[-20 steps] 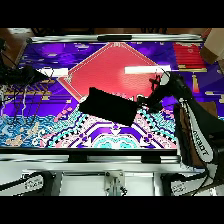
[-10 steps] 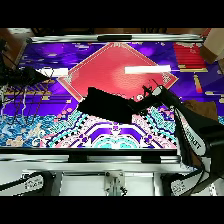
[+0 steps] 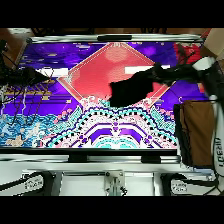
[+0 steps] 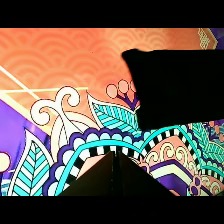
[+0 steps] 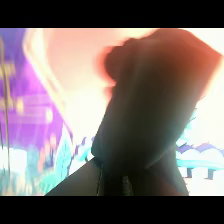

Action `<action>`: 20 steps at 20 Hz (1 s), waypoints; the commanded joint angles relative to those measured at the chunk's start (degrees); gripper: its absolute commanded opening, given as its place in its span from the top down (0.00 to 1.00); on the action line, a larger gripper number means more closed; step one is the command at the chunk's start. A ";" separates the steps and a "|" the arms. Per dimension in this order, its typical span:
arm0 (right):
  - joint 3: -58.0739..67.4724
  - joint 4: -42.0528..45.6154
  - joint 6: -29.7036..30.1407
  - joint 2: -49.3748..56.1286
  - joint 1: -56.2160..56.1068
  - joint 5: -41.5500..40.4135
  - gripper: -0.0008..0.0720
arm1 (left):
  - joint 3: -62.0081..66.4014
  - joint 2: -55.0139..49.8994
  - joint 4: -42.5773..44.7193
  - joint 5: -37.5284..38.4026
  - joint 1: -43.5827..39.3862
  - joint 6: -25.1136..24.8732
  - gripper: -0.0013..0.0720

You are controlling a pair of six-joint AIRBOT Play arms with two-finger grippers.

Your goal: Fold the shirts.

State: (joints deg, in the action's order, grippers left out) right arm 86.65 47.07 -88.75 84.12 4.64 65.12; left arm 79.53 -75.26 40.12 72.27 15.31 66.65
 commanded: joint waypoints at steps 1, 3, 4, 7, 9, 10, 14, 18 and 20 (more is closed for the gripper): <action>6.05 7.17 -5.86 -6.62 9.07 5.51 0.89 | -0.02 0.02 -0.02 0.02 0.02 0.07 0.94; 7.39 8.39 -5.86 -8.79 14.53 6.67 0.89 | -0.02 0.02 -0.02 0.02 0.02 0.07 0.94; 7.91 9.11 -5.92 -9.44 17.16 7.52 0.89 | -0.02 0.02 -0.02 0.02 0.02 0.07 0.94; 8.68 11.34 -5.90 -10.51 25.07 12.09 0.89 | -0.02 0.04 -0.02 0.11 0.02 0.07 0.94; 8.85 13.55 -5.66 -11.10 29.51 15.82 0.89 | -0.02 0.04 -0.02 0.46 0.02 0.04 0.94; 8.87 15.63 -5.62 -11.58 31.56 17.79 0.89 | -0.02 0.07 -0.02 0.46 0.02 0.04 0.94; 8.87 23.93 -5.42 -14.62 36.83 26.21 0.89 | -0.02 0.07 -0.04 0.44 0.02 0.04 0.94; 8.85 33.97 -5.05 -17.81 38.14 40.17 0.89 | -0.02 0.07 -0.02 0.44 0.02 0.02 0.94; 6.88 39.56 -5.95 -20.61 38.14 41.59 0.89 | -0.02 0.07 -0.04 0.42 0.02 0.00 0.94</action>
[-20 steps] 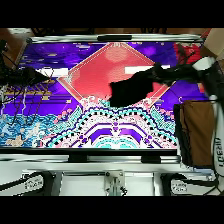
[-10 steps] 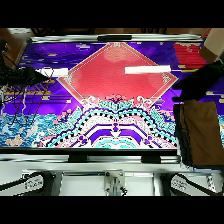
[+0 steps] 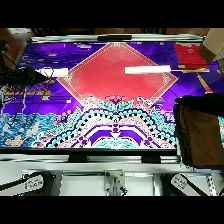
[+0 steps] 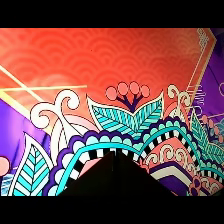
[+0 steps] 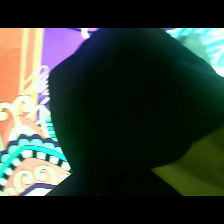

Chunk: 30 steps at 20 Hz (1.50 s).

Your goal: Fold the shirts.

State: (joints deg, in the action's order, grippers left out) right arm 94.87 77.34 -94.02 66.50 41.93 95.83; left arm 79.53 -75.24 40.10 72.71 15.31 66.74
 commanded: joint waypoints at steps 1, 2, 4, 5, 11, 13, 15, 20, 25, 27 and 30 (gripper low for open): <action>-3.28 11.50 -0.57 -4.44 0.87 10.91 0.89 | -0.02 0.04 -0.02 -0.02 0.02 -0.09 0.94; -6.19 13.86 0.68 -6.08 0.87 10.93 0.89 | -0.02 0.04 0.00 -0.02 0.02 -0.09 0.94; -15.61 18.53 2.51 -10.23 0.87 10.91 0.89 | -0.02 0.04 0.00 0.00 0.02 -0.09 0.94; -20.68 20.94 2.80 -12.02 0.87 10.91 0.89 | -0.02 0.04 0.00 0.00 0.02 -0.09 0.94; -42.84 25.31 3.76 -14.16 0.87 2.82 0.14 | -0.02 0.02 0.00 0.00 0.00 -0.07 0.94; -42.25 32.28 4.26 -14.16 0.85 1.90 0.12 | 0.02 0.02 0.28 0.02 -0.09 -0.11 0.94; -36.30 36.46 6.21 -14.16 0.35 -0.68 0.13 | 1.22 0.02 5.55 0.07 -1.75 0.11 0.94; -15.82 29.77 1.25 -8.83 -17.55 -11.23 0.14 | 11.10 -2.23 49.81 0.02 -18.73 13.84 0.94; -9.49 10.80 -7.91 7.41 -44.00 -15.08 0.13 | 13.31 -8.28 60.43 5.99 -31.26 21.64 0.12; -8.98 1.46 -7.89 12.98 -46.86 -11.80 0.13 | 12.63 -10.51 59.54 13.31 -31.23 24.55 0.10; -8.98 0.22 -7.67 14.88 -48.96 -8.72 0.13 | 10.86 -10.47 55.47 14.58 -28.09 27.80 0.10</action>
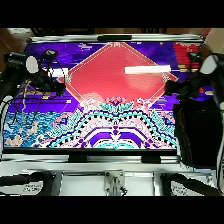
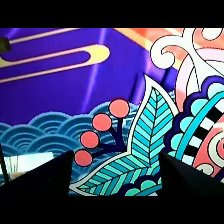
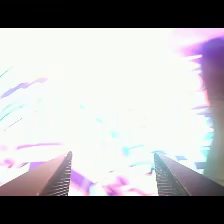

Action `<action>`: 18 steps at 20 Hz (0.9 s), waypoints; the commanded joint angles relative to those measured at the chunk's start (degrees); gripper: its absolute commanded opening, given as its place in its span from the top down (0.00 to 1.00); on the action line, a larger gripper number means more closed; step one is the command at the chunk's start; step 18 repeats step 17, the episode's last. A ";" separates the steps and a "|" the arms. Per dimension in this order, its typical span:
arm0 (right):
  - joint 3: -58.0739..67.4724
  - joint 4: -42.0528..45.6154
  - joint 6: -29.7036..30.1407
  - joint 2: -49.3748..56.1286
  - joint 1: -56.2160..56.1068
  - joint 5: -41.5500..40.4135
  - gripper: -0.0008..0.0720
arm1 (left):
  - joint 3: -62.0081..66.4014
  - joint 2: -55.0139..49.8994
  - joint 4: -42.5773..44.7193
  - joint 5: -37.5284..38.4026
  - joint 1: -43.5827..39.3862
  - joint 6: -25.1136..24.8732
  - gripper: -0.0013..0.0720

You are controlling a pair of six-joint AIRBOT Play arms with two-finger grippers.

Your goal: Fold the shirts.

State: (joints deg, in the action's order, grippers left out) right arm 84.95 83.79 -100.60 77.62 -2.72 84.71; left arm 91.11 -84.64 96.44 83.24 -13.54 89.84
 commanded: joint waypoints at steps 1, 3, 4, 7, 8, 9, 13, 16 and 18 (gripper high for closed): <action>0.94 -4.57 -1.11 3.32 -5.01 2.49 0.13 | -0.72 -1.01 -3.41 3.02 1.90 5.31 0.10; 0.94 -0.74 -1.22 2.40 -6.40 2.21 0.13 | -0.74 -1.03 -6.62 0.66 3.56 5.53 0.13; 0.94 -1.20 -1.22 2.21 -6.43 2.27 0.13 | -0.74 -1.05 -6.71 0.28 3.87 5.46 0.12; 0.94 -1.66 -1.20 2.21 -6.38 2.27 0.13 | -0.74 -1.14 -6.73 -1.20 3.87 5.44 0.12; 0.94 -1.62 -1.20 2.21 -6.38 2.27 0.13 | -0.74 -1.14 -6.75 -2.51 3.87 5.44 0.12; 0.94 -1.62 -1.20 2.21 -6.38 2.27 0.13 | -0.74 -1.14 -6.73 -3.39 3.87 5.44 0.12; 0.94 -1.62 -1.20 2.21 -6.38 2.27 0.13 | -0.74 -1.11 -6.71 -2.47 3.93 3.28 0.13; 0.94 -1.62 -1.20 2.21 -6.38 2.27 0.13 | -0.74 -1.11 -6.75 -3.15 3.93 3.50 0.12; 0.94 -1.62 -1.20 2.21 -6.38 2.27 0.13 | -0.74 -1.11 -6.75 -3.15 3.93 3.45 0.12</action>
